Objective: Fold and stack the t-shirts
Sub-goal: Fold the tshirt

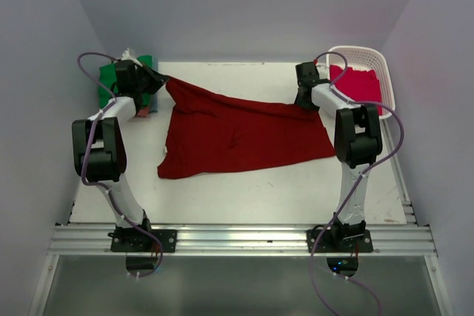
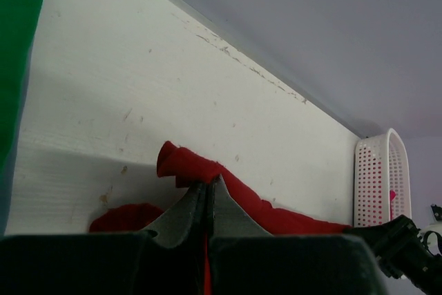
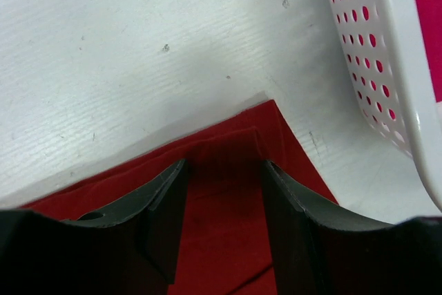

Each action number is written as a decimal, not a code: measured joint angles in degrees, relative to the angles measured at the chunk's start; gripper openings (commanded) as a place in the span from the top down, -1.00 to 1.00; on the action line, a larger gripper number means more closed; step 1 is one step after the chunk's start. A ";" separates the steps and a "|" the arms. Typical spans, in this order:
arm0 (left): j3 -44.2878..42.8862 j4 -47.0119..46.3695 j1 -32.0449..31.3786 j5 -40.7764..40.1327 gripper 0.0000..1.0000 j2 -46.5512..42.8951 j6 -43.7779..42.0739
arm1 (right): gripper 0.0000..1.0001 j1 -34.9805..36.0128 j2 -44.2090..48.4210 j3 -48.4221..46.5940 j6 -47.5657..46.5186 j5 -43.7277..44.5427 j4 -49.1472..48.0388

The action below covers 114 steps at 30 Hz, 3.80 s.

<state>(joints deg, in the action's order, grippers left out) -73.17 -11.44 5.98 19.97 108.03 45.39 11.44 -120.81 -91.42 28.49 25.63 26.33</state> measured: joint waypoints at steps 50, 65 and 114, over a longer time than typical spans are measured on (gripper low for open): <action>0.96 3.15 0.33 4.04 1.00 -1.66 -1.31 | 1.00 -1.40 13.11 4.31 0.81 -0.83 0.13; 19.19 9.70 0.35 6.99 1.00 -23.15 -8.63 | 1.00 -1.44 16.74 11.10 -0.46 2.34 3.69; 44.65 19.56 -4.98 1.84 -0.64 -54.29 -10.14 | 1.00 -1.25 15.30 13.07 -0.48 -3.06 2.10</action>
<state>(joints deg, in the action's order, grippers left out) -28.51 8.12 0.99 21.80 53.74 35.24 10.20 -105.51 -78.35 28.01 22.57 28.42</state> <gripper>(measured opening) 0.915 0.023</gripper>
